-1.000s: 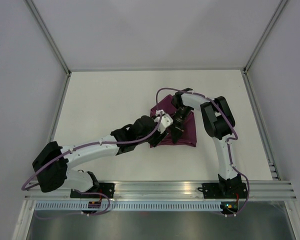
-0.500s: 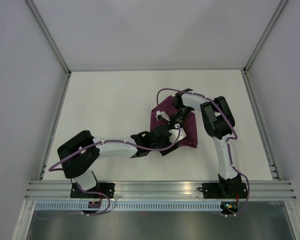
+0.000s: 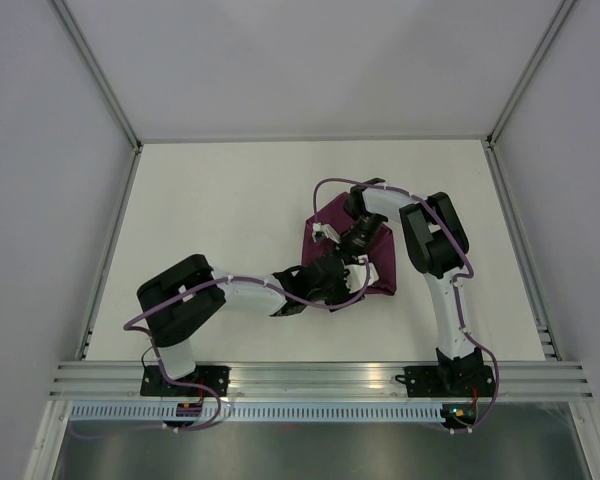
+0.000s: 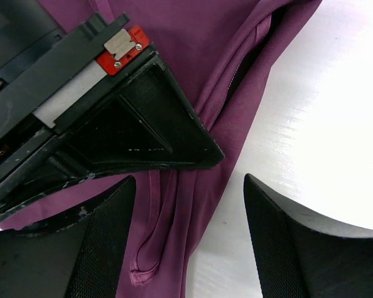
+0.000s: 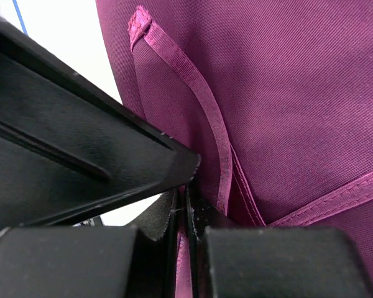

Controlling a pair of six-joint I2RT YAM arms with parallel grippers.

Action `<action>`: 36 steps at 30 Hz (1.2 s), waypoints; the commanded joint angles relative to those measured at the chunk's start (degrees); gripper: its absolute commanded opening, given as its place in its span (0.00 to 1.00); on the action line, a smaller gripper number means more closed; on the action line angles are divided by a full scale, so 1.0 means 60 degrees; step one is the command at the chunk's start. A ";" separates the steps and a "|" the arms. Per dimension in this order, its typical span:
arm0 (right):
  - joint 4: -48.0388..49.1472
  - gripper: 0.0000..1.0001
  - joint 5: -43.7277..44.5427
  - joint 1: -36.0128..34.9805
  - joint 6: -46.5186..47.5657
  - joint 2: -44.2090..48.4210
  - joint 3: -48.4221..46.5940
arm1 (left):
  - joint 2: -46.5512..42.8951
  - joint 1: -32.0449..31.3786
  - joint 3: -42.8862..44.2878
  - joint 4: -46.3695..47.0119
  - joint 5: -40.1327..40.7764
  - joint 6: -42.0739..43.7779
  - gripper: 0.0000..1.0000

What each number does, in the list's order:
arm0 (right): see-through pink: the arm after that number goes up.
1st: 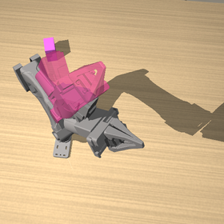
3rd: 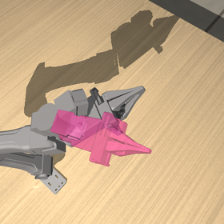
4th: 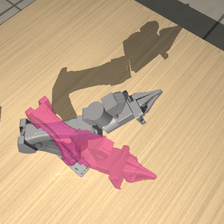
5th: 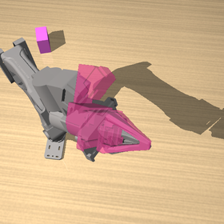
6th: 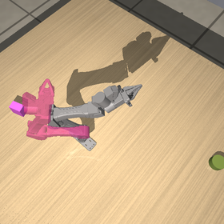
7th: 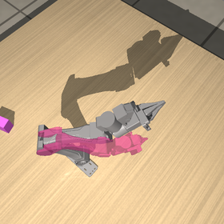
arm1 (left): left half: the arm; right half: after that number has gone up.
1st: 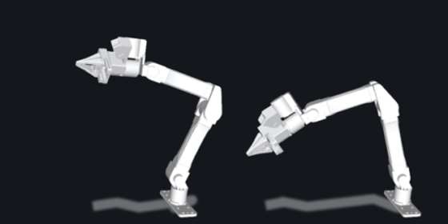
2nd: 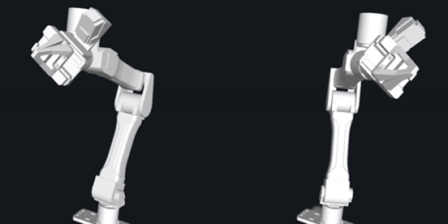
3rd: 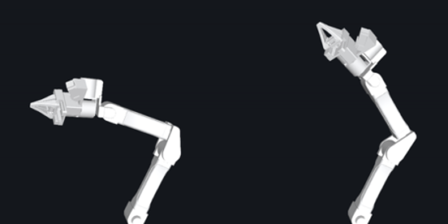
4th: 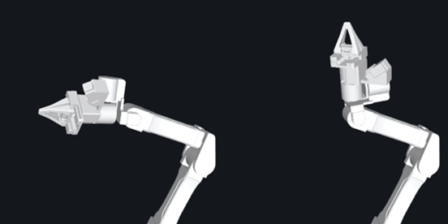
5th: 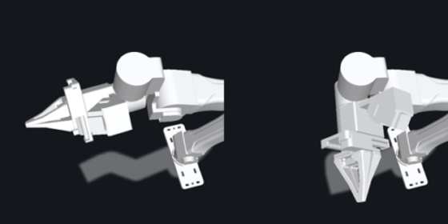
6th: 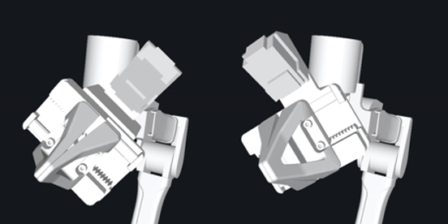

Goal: Fold the napkin, place the utensils inside, and roll it up
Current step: Roll the napkin with the utensil

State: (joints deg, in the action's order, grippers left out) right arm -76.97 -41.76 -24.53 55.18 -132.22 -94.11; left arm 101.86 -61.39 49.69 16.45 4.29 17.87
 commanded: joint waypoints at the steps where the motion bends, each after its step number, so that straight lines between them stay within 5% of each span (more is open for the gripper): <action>1: 0.1973 0.08 0.1847 0.0017 0.0545 -0.0741 0.0289 | 0.0191 -0.0067 0.0097 0.0730 -0.0277 0.0537 0.75; 27: 0.2135 0.08 0.1979 0.0017 0.0354 -0.0770 0.0303 | 0.0307 0.0153 0.0038 0.0394 -0.0451 0.0611 0.81; 36: 0.2164 0.08 0.2023 0.0017 0.0296 -0.0756 0.0245 | 0.0762 0.0182 0.0463 -0.0485 -0.1286 0.0289 0.65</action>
State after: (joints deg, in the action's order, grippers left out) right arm -76.95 -41.45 -24.51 53.65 -132.33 -94.04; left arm 104.55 -60.58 50.98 16.56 0.75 19.79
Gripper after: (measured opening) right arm 0.086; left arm 0.669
